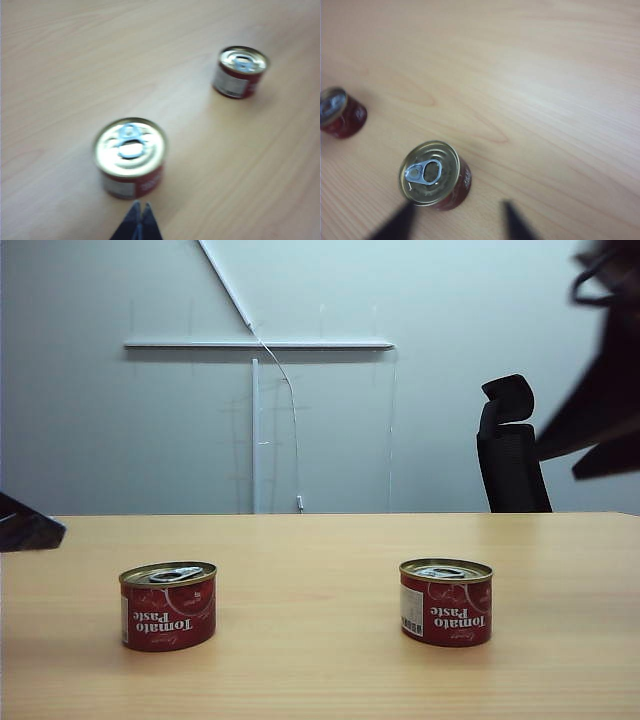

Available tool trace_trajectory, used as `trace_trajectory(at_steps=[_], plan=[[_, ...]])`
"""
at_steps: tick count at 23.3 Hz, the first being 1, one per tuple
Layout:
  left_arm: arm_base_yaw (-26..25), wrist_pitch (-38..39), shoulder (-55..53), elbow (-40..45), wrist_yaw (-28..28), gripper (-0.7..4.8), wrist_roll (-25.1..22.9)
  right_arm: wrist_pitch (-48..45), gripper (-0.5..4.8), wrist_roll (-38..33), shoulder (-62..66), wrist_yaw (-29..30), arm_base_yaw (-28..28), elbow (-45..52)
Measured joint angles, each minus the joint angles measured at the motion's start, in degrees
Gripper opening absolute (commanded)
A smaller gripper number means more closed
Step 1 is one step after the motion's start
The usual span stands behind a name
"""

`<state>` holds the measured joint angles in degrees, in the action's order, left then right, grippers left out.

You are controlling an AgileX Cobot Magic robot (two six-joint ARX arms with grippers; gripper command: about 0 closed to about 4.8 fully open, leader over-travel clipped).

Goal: Stack a can of tomatoes on the right onto the can of tomatoes on the left.

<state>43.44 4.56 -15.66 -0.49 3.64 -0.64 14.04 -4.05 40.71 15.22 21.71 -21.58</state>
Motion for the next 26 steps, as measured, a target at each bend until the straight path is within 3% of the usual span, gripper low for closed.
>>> trace_trajectory(at_steps=[7,12,20,21,22,23,24,26], plan=[[8.52,0.02,0.00,0.00,0.07,-0.02,0.00,-2.93,4.79,8.41,17.99,-0.22,7.65,-4.48],[8.66,0.02,0.00,0.00,0.07,-0.02,0.00,-7.74,4.79,9.44,21.70,-3.78,11.80,-4.48],[8.66,0.02,0.00,0.00,0.07,-0.02,0.00,-13.07,4.79,10.10,29.22,-4.70,12.50,-4.55],[8.66,0.02,0.00,0.00,0.07,-0.02,0.00,-14.08,4.54,10.10,29.99,-4.70,12.48,-4.55],[8.66,0.02,0.00,0.00,0.07,-0.02,0.00,-15.78,3.04,10.10,30.86,-4.72,12.48,-4.55],[8.66,0.02,0.00,0.00,0.07,-0.02,0.00,-16.31,0.71,10.10,31.12,-4.70,12.48,-4.59],[8.66,0.02,0.00,0.00,0.09,-0.02,0.00,-16.48,-0.08,10.03,31.67,-4.70,12.48,-4.87],[8.66,0.02,0.00,0.00,0.07,-0.02,0.00,-16.39,-0.06,10.05,31.67,-3.74,12.50,-5.29]])
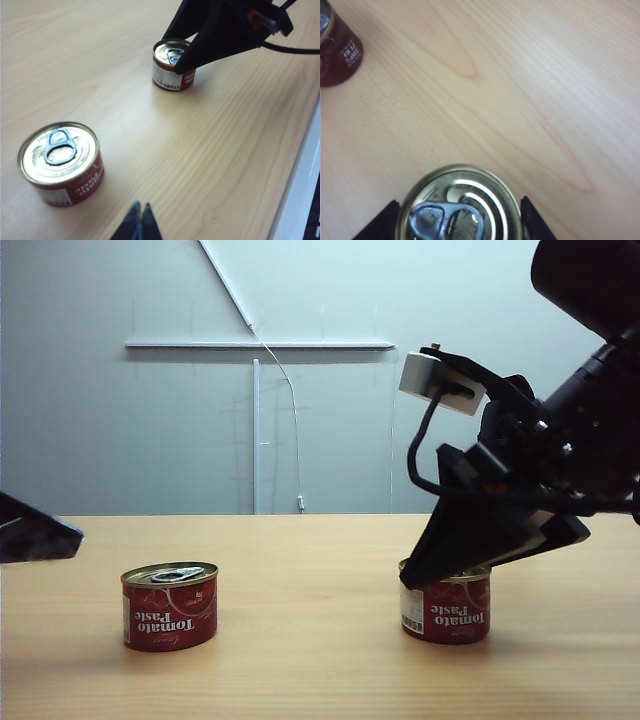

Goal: Stack a can of tomatoes on the right onto the can of tomatoes on the left.

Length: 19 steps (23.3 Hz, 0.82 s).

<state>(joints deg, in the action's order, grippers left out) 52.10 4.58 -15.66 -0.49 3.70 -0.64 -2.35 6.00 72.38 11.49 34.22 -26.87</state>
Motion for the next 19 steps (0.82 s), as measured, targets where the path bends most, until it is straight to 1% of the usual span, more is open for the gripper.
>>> trace_trajectory(at_steps=[2,4,5,6,7,8,11,13,16,19], plan=[[-0.52,0.00,0.00,0.00,0.02,-0.02,0.00,2.78,-0.06,-0.02,0.11,1.68,0.04,-2.03],[-2.01,-0.02,0.00,0.00,0.20,-0.02,0.00,3.76,-0.06,-0.07,0.09,2.05,0.98,-5.42],[-3.23,0.00,0.00,0.00,0.20,-0.02,0.00,3.85,-0.06,-0.17,0.09,2.36,1.53,-6.69],[-5.99,0.00,0.02,0.00,0.15,-0.02,0.00,3.87,-0.06,-0.24,0.24,2.80,3.39,-9.25],[-7.58,0.00,0.00,0.00,0.15,-0.02,0.00,3.74,-0.06,-0.24,0.61,3.04,4.83,-10.82],[-9.64,0.00,0.02,0.00,0.00,-0.02,0.00,3.28,-0.06,-0.22,2.10,3.50,7.37,-13.81],[-14.56,0.00,0.04,0.00,0.00,-0.02,0.00,3.19,-0.06,-0.13,8.37,3.72,11.21,-19.67],[-16.17,-0.02,0.04,0.00,0.00,-0.02,0.00,3.45,-0.06,-0.11,11.43,3.52,12.52,-22.03],[-20.02,-0.02,0.07,0.00,-0.02,-0.02,0.00,3.34,-0.06,0.31,15.91,3.52,15.06,-26.43],[-22.12,-0.02,0.11,0.00,-0.13,-0.02,0.00,3.43,-0.06,1.81,17.86,3.21,16.04,-27.15]])
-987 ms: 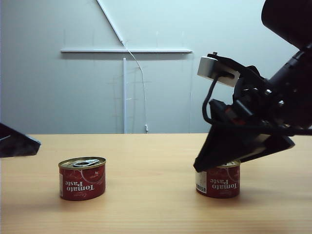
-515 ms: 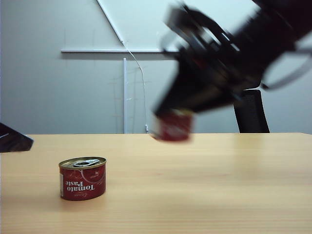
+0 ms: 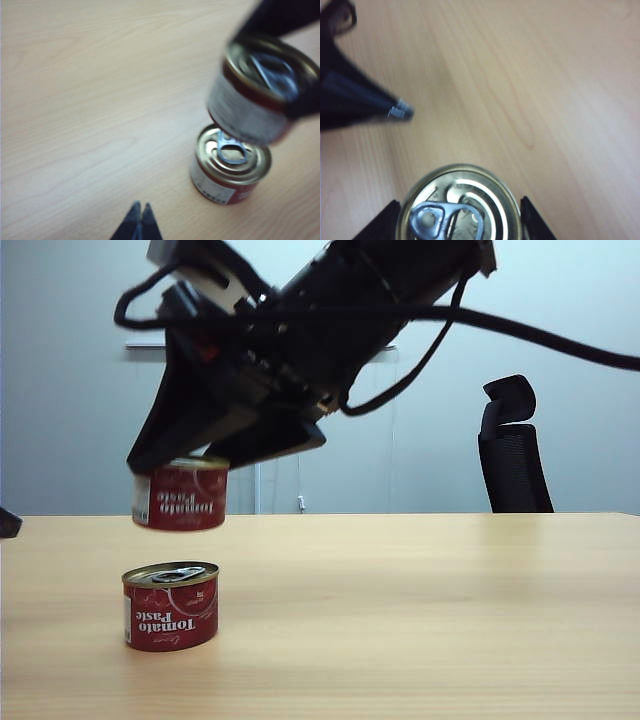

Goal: Stack a can of tomatoes on the right onto the can of tomatoes on the left.

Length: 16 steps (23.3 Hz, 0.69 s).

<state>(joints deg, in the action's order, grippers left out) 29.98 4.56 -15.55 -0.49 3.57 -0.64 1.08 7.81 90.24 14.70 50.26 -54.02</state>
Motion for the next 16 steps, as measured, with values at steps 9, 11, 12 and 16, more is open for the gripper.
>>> trace_trajectory(at_steps=[9,11,12,16], plan=[[-6.40,0.00,0.02,0.00,0.09,-0.02,0.00,-1.18,-0.06,1.05,2.34,-1.07,1.38,-0.02],[-6.78,0.00,0.04,0.00,0.09,-0.02,0.00,-1.22,-0.05,1.09,3.69,-1.11,1.53,-0.09],[-6.78,0.00,0.04,0.00,0.09,-0.02,0.00,-1.40,-0.05,1.31,4.31,-1.14,1.68,-0.15],[-6.78,0.00,0.04,0.00,0.09,-0.02,0.00,-1.64,0.74,1.55,4.70,-1.92,1.77,-0.26]])
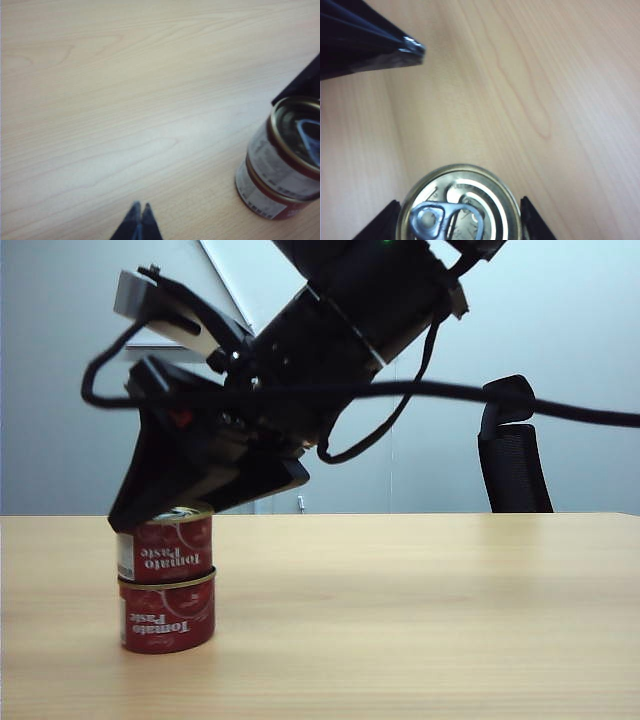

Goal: Stack a can of tomatoes on the right onto the can of tomatoes on the left.

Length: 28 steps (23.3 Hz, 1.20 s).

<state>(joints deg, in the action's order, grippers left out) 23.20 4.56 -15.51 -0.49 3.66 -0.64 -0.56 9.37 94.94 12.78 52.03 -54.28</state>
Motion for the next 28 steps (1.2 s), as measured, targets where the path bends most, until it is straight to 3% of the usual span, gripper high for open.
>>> trace_trajectory(at_steps=[1,6,7,8,9,10,12,21,22,24,25,26,28], plan=[[0.00,0.00,0.00,0.00,0.00,-0.02,0.00,-0.02,1.10,0.02,0.13,-0.33,-0.02,0.00],[0.00,0.00,0.00,0.00,0.00,-0.02,0.00,0.00,1.18,0.07,0.11,-1.05,0.02,-0.02],[0.00,0.00,0.00,0.00,0.00,-0.02,0.00,0.00,1.41,0.07,0.11,-1.05,0.02,-0.02],[0.00,0.00,0.00,0.00,0.00,-0.02,0.00,0.00,2.73,0.09,0.11,-1.07,0.02,-0.02],[0.00,0.00,0.00,0.00,0.00,-0.02,0.00,-0.02,3.63,0.09,0.11,-1.09,0.02,-0.02],[0.00,0.00,0.00,0.00,0.00,-0.02,0.00,-0.02,4.15,0.13,0.11,-1.14,0.02,-0.02],[0.00,0.00,0.00,0.00,0.00,-0.02,0.00,-0.07,4.68,0.20,0.11,-1.27,0.02,-0.04],[0.00,0.04,0.68,0.00,0.00,-0.02,0.00,0.31,4.79,-2.34,-0.52,-1.42,-0.04,-7.13],[-0.09,0.04,1.97,0.02,0.00,-0.02,0.00,0.63,3.89,-3.93,-2.25,-1.40,-0.04,-8.50],[-0.96,0.00,3.45,0.00,0.20,-0.02,0.00,0.57,0.84,-5.97,-5.31,-1.38,-0.04,-10.27],[-1.92,0.04,4.17,0.02,0.50,-0.02,0.00,0.42,-0.29,-6.40,-6.82,-1.38,-0.15,-10.86],[-3.58,0.17,5.22,0.04,0.83,-0.02,0.00,0.22,0.03,-6.71,-8.96,-1.38,-0.42,-11.21],[-7.41,0.15,7.10,0.02,1.29,-0.02,0.00,0.00,-0.09,-7.04,-13.29,-1.38,-1.09,-11.23]])
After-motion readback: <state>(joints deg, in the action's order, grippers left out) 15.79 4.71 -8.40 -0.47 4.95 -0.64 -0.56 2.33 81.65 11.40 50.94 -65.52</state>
